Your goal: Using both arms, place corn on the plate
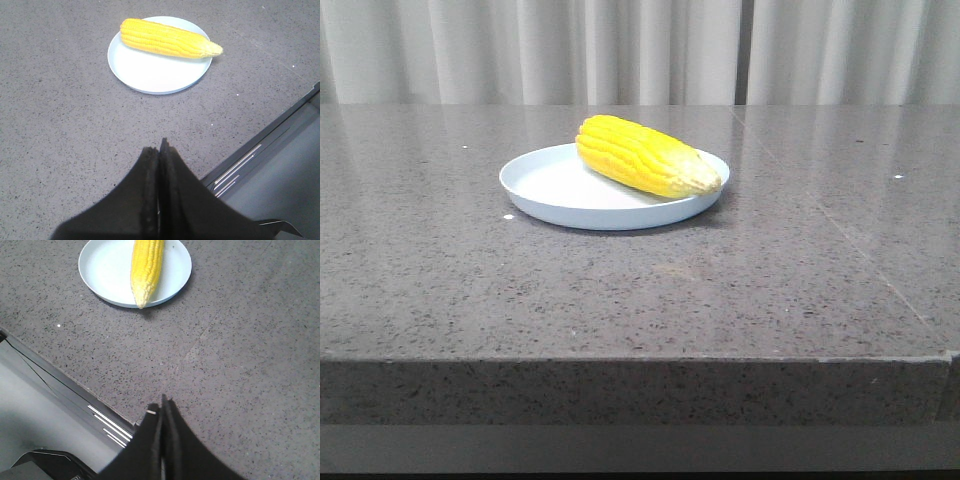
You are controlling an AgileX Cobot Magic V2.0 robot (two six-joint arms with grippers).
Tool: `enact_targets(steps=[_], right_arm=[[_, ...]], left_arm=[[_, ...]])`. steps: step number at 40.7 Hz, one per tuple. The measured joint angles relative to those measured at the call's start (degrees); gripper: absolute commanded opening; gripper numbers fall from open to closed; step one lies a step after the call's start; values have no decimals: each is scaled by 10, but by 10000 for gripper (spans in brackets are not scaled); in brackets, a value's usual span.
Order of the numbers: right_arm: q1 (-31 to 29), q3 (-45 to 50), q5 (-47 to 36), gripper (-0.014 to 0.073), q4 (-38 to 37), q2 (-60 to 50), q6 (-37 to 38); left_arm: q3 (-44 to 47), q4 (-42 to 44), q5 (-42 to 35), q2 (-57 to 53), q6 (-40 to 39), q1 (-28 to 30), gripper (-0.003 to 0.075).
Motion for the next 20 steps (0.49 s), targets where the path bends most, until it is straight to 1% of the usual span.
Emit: enact_targets(steps=[4,10,14,20], right_arm=[[0,0,1,-87,0,0,0],[0,0,1,-87,0,0,0],[0,0,1,-87,0,0,0],[0,0,1,-87,0,0,0]], left_arm=[[7,2,-1,-9,0,1,-20],[47,17,-25,-52,0,39,-20],[108,35,-80,-101,0,82,-20],[224,77,-202,-181,0,149,-20]])
